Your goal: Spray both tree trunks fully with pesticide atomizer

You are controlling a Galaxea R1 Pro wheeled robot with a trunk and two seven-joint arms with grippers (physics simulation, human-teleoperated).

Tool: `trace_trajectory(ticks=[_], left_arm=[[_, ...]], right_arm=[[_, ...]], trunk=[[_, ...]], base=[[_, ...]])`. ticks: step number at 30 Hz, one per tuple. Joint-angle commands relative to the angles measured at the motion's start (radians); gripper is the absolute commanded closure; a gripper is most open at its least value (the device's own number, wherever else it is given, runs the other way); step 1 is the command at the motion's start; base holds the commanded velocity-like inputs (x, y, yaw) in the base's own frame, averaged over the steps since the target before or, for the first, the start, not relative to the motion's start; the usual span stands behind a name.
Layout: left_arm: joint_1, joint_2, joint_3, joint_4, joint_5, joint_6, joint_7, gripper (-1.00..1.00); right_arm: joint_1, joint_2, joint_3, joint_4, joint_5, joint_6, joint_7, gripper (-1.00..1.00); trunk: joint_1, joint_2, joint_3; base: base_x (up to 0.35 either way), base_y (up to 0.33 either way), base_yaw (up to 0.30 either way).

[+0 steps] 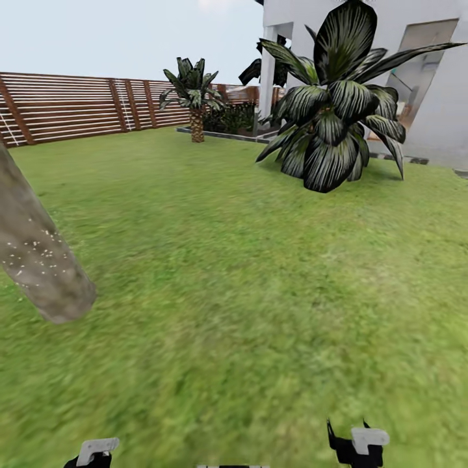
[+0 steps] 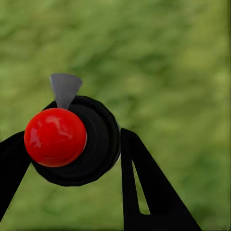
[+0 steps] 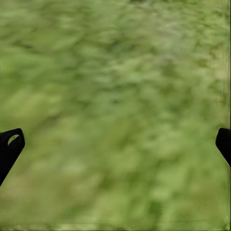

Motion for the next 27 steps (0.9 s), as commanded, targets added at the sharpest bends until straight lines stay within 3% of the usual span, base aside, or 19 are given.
trace_trajectory(ticks=[1,27], left_arm=[[0.0,0.0,0.01,0.0,-0.002,-0.002,-0.007,1.0],[0.0,0.0,0.014,-0.006,-0.002,-0.001,-0.007,1.0]], right_arm=[[-0.001,0.002,-0.003,0.002,0.011,-0.002,-0.009,-1.0],[-0.001,0.004,-0.003,0.002,0.011,-0.002,-0.01,-1.0]], trunk=[[-0.001,0.0,-0.001],[-0.001,0.0,-0.001]], base=[[-0.238,0.208,-0.3],[-0.015,0.013,-0.3]])
